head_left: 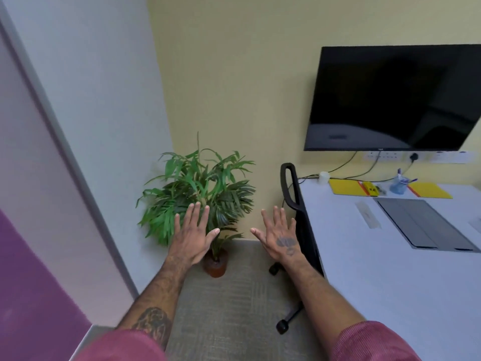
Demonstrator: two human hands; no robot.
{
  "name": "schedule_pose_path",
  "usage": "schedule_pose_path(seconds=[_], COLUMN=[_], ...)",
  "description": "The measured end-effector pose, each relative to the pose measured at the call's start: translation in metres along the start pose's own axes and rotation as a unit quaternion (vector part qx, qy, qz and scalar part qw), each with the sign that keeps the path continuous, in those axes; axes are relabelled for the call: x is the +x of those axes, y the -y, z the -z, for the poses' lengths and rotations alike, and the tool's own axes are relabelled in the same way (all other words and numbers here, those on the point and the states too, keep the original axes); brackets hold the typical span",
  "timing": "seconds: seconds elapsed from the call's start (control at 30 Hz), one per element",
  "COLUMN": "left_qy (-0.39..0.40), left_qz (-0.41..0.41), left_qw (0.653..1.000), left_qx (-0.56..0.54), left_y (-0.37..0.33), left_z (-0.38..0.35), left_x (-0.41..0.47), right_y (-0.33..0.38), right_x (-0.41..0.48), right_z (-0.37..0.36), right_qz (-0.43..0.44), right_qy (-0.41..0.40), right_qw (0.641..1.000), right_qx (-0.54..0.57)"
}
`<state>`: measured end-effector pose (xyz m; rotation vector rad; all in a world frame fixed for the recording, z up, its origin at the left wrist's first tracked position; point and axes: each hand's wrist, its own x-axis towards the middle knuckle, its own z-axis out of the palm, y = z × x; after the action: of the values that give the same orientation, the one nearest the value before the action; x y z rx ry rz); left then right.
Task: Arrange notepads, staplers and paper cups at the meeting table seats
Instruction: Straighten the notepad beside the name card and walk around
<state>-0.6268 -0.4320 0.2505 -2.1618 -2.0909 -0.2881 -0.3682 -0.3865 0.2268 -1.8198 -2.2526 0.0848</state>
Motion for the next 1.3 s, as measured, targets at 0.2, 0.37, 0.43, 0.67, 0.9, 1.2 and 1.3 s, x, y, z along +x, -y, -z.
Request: schedule_pose_path(seconds=[0.2,0.37,0.43,0.67,0.9,1.2,1.3], left_qy=[0.007,0.008,0.010,0.008,0.008,0.011,0.018], left_qz=[-0.053,-0.091,-0.102,-0.142,-0.156,-0.207,-0.232], left_qw=[0.999,0.996,0.995,0.990,0.987,0.975,0.969], left_qx=[-0.008,-0.017,-0.019,-0.023,-0.042,-0.074,-0.087], left_y=[-0.009,-0.025,-0.034,-0.086,-0.145,-0.203,-0.225], left_z=[-0.023,-0.043,-0.052,-0.078,-0.100,-0.123,-0.138], left_x=[0.067,0.122,0.148,0.252,0.354,0.458,0.495], right_y=[-0.032,-0.064,-0.078,-0.147,-0.224,-0.292,-0.312], right_x=[0.038,0.077,0.094,0.164,0.235,0.304,0.328], right_z=[0.005,0.008,0.006,0.001,0.003,-0.001,-0.008], right_qz=[-0.060,-0.106,-0.117,-0.157,-0.178,-0.218,-0.237], right_qy=[-0.012,-0.019,-0.021,-0.009,-0.012,-0.020,-0.019], right_qw=[0.997,0.992,0.991,0.986,0.981,0.974,0.969], right_qx=[-0.049,-0.060,-0.056,-0.057,-0.070,-0.064,-0.062])
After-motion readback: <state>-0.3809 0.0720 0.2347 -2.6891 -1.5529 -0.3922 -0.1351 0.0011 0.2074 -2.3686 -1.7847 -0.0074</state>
